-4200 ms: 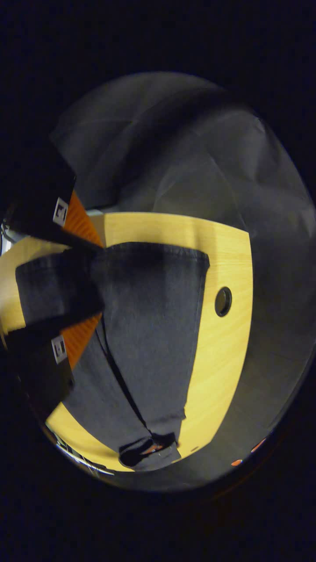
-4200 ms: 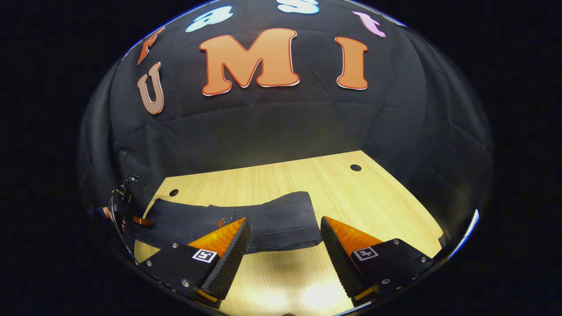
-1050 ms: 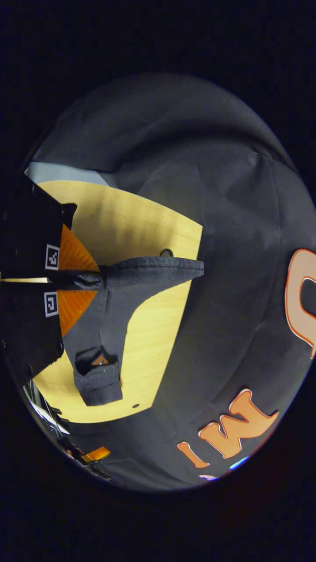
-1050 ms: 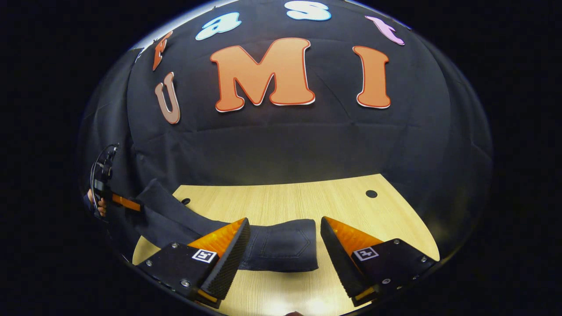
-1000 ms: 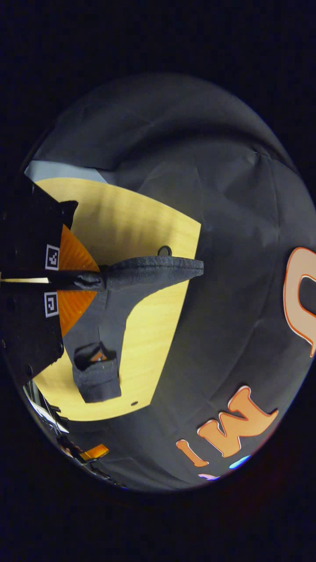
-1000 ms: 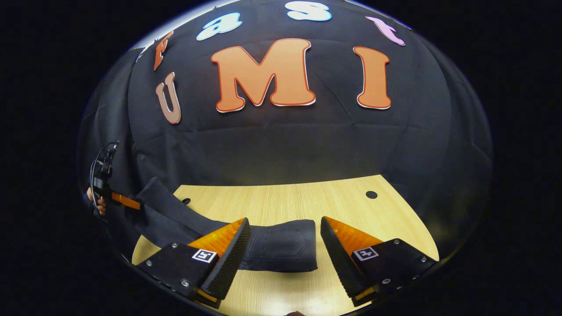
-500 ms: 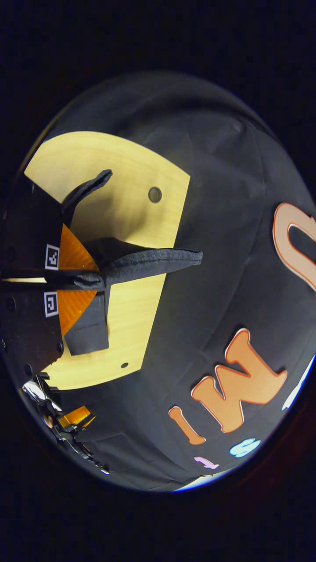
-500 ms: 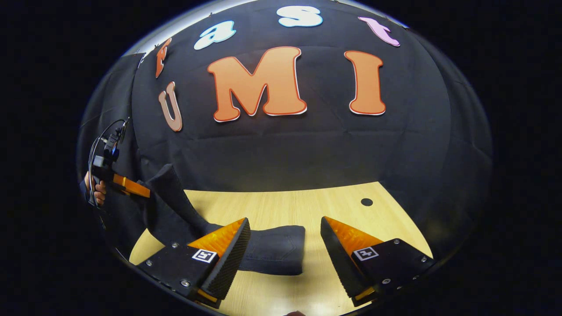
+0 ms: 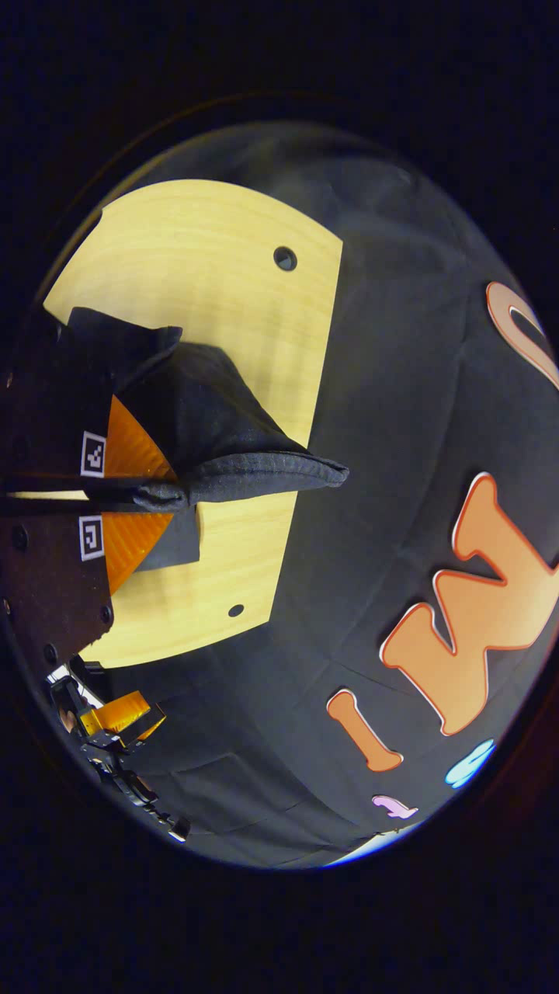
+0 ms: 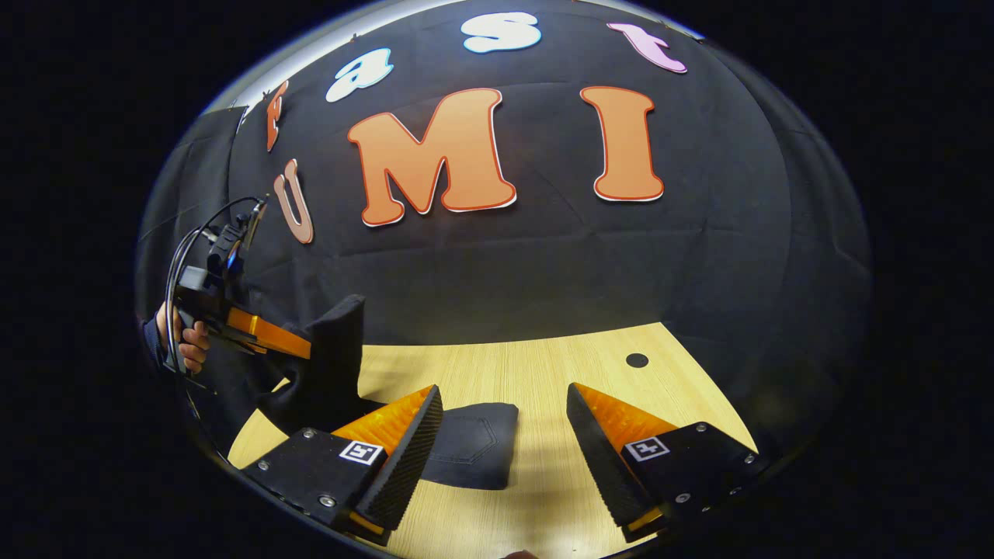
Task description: Grasp the waist and the cuffs of the jeans and fold them to make the two legs overlap; first hold the waist and fold one-third of the jeans toward the cuffs, then hold the cuffs and fold the remaining one-third in the same direction to finish folding.
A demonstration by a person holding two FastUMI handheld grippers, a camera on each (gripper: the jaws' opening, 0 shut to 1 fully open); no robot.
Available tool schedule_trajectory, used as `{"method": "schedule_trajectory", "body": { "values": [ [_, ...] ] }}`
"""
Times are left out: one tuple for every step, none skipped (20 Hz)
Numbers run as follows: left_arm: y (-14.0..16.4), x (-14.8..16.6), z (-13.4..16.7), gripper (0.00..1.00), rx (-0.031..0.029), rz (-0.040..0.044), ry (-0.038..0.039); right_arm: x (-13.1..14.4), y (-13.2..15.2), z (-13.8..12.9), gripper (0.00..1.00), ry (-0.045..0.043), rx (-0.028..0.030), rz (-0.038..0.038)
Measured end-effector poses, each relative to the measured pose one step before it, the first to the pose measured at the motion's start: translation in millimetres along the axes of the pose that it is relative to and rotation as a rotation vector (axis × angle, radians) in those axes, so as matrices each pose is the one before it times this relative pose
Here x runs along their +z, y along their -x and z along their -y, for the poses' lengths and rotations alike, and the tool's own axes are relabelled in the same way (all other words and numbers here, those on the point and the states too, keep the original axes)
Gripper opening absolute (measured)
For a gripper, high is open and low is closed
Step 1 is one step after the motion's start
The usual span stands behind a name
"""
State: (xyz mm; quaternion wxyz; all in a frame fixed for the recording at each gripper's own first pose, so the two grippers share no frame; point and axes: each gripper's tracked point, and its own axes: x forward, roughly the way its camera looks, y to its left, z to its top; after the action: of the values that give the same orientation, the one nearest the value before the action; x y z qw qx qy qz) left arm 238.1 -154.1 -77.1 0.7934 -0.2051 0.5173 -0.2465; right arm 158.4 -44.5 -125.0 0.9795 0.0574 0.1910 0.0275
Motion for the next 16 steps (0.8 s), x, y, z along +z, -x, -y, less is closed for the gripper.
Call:
{"method": "schedule_trajectory", "body": {
  "values": [
    [-7.97, -2.91, 13.35, 0.04, -0.00701, -0.00862, -0.00412, -0.32, -1.24, 3.91, 0.97, -0.00291, 0.00485, 0.00285],
    [-9.01, -2.15, 11.31, 0.04, -0.00344, -0.00307, -0.00454, -1.77, -1.22, 4.67, 0.97, -0.00344, -0.00049, -0.00555],
    [-8.51, -1.87, 11.08, 0.04, 0.00099, -0.01158, -0.0132, -1.13, -0.91, 5.45, 0.98, -0.00583, 0.00361, -0.00071],
    [-7.93, -2.71, 8.16, 0.04, 0.00541, -0.00985, -0.01171, -0.81, -0.11, 3.73, 0.97, -0.00576, 0.00208, -0.00238],
    [-9.24, -3.5, 9.47, 0.04, 0.00193, -0.0106, -0.01067, -0.01, -1.01, 4.56, 0.97, -0.00327, -0.00024, 0.00263],
    [-7.84, -2.89, 8.66, 0.04, -0.00234, -0.0136, -0.01182, 2.04, -1.3, 2.72, 0.97, -0.00077, -0.00008, 0.00355],
    [-10.32, -3.02, 6.57, 0.04, 0.001, -0.00738, -0.00856, -0.13, -0.97, 4.62, 0.97, 0.0004, -0.00264, 0.00176],
    [-8.65, -4.48, 6.48, 0.04, 0.00302, -0.01352, -0.00993, -0.14, -1.04, 4.04, 0.97, 0.00249, 0.00249, 0.00176],
    [-5.48, -3.65, 5.46, 0.04, 0.00805, -0.00796, -0.00944, -0.58, -0.68, 2.84, 0.97, 0.00423, -0.00018, 0.00041],
    [-5.95, -4.12, 3.06, 0.04, 0.01476, -0.00937, -0.00747, 0.36, -1.66, 0.88, 0.97, 0.00444, 0.00418, 0.00097],
    [-6.55, -4.63, 3.62, 0.04, 0.0173, -0.00823, -0.00811, -0.4, -0.99, 1.26, 0.97, 0.00446, 0.0004, -0.00249],
    [-5.27, -5.23, 3.33, 0.04, 0.01353, -0.0132, -0.01112, -1.09, -1.78, 0.48, 0.98, 0.00362, 0.00639, 0.00023],
    [-4.02, -4.85, 3.45, 0.04, 0.01089, -0.01196, -0.01486, -0.66, -0.97, 0.64, 0.98, 0.00415, 0.00284, -0.00257],
    [-2.31, -3.51, 5.55, 0.06, 0.00032, -0.00409, -0.02692, 0.04, -0.79, -0.14, 0.97, 0.00307, 0.00468, 0.00163],
    [-0.6, -2.31, 4.11, 0.11, 0.00512, -0.00046, -0.02588, 0.67, -1.42, -0.5, 0.97, 0.00182, 0.00267, -0.00203],
    [0.3, -4.95, 5.92, 0.12, -0.00941, -0.00864, -0.01697, -1.06, -1.04, -0.24, 0.97, -0.00214, 0.00625, -0.00149]
  ]
}}
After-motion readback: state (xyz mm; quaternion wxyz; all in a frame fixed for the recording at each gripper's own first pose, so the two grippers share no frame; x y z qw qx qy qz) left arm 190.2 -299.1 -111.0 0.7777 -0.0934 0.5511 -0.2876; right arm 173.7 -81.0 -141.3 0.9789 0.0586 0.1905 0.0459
